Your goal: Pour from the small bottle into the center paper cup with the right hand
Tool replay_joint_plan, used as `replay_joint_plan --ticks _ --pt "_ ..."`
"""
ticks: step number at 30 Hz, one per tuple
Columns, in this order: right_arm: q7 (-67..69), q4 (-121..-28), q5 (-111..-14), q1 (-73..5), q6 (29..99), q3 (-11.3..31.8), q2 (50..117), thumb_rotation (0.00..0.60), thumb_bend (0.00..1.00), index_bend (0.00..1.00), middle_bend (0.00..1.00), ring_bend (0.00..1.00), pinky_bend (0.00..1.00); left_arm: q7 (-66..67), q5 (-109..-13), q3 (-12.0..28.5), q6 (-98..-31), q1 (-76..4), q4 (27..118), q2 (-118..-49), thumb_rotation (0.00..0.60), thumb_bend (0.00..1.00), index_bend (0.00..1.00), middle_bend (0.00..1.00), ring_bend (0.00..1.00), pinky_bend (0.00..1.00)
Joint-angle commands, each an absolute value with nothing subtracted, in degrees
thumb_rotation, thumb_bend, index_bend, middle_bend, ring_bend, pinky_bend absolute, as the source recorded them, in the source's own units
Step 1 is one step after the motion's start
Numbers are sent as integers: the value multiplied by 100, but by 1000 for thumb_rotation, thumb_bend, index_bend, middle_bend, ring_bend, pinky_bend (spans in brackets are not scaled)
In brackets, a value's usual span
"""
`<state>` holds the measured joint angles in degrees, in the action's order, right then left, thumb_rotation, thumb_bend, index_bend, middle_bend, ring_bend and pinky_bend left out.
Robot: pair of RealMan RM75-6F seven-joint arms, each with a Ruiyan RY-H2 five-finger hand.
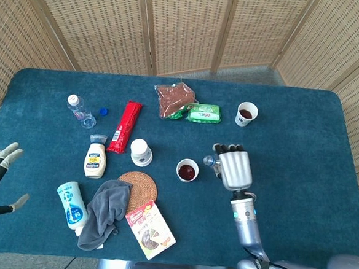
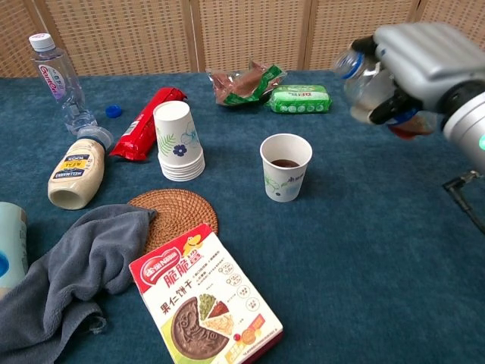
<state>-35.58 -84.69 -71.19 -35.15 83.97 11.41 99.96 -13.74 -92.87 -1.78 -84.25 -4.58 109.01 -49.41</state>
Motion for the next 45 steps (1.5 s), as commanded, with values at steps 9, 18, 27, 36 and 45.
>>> replay_joint_plan --ticks 9,18,27,36,45 --pt "-943 -8364 -7227 -2724 8815 1662 9613 600 476 405 603 543 945 -1240 -9312 -212 -8315 -505 10958 -4972 600 318 0 0 0 0" --pt "297 -8108 -6866 -2340 8567 1847 9547 600 477 407 603 543 945 -1154 -9271 -210 -8249 -541 10994 -4995 600 319 0 0 0 0" --pt "1385 -7582 -6625 -2101 8248 2043 9568 600 477 407 604 539 945 -1134 -9218 -200 -8208 -566 10997 -5003 600 319 0 0 0 0" --pt "2613 -6783 -6800 -1884 8274 2101 9809 600 478 407 603 516 878 -1078 -9196 -202 -8173 -584 11022 -5019 600 319 0 0 0 0" --pt "3211 -5885 -6883 -1889 8045 2047 10220 600 478 407 600 481 716 -1017 -9183 -220 -8103 -612 11042 -5031 600 318 0 0 0 0"
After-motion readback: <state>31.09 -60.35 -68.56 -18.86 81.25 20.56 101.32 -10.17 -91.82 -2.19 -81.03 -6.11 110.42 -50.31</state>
